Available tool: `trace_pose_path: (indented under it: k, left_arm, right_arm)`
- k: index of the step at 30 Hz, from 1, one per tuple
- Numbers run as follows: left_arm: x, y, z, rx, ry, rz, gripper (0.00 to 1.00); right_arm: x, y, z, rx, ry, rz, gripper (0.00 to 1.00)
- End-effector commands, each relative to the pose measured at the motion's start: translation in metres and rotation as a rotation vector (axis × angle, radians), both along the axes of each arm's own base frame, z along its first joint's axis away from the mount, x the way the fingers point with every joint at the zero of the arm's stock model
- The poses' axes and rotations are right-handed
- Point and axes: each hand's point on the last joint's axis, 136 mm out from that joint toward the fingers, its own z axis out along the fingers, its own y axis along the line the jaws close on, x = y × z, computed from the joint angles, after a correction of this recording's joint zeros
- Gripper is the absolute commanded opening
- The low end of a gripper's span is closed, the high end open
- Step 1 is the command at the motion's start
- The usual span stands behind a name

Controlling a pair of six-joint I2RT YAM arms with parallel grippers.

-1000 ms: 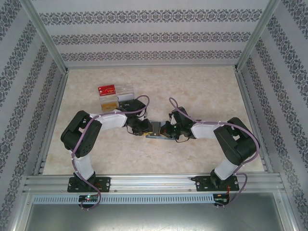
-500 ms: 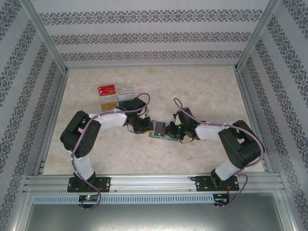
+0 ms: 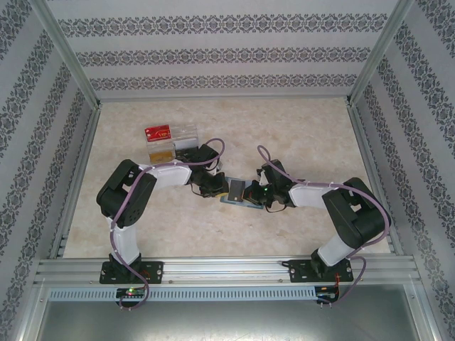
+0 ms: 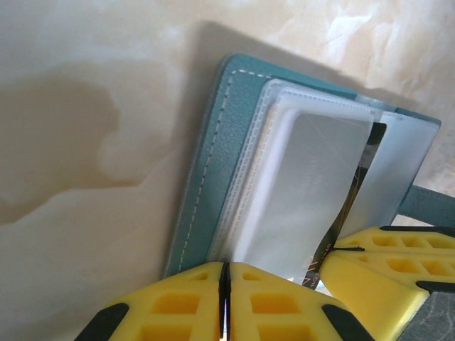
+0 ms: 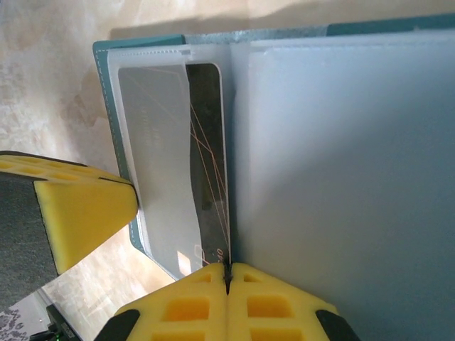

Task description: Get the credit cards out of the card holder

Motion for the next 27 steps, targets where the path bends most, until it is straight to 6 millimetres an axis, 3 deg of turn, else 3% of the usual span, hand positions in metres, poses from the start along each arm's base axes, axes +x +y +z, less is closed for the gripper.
trace_pose_path:
  k: [1, 8, 15, 17, 21, 27]
  left_arm:
    - [-0.010, 0.014, -0.029, 0.103, 0.065, 0.023, 0.11]
    - [-0.008, 0.010, -0.023, 0.076, 0.052, 0.012, 0.11]
    - [0.014, -0.009, 0.034, 0.008, -0.082, -0.076, 0.12]
    - [0.015, -0.018, 0.041, -0.028, -0.091, -0.088, 0.12]
    - [0.016, -0.029, 0.035, -0.040, -0.062, -0.115, 0.10]
    - [0.015, -0.020, 0.012, 0.043, -0.028, -0.104, 0.08]
  right_arm:
    - [-0.012, -0.019, -0.012, -0.038, 0.057, -0.052, 0.00]
    - [-0.010, -0.020, -0.007, -0.014, 0.041, -0.052, 0.00]
    - [-0.005, -0.015, -0.003, 0.001, 0.030, -0.037, 0.00]
    - [-0.005, -0.015, -0.004, -0.001, 0.030, -0.039, 0.00]
    - [-0.002, -0.014, -0.004, 0.005, 0.027, -0.041, 0.00]
    - [0.003, -0.014, 0.001, 0.007, -0.007, -0.053, 0.00]
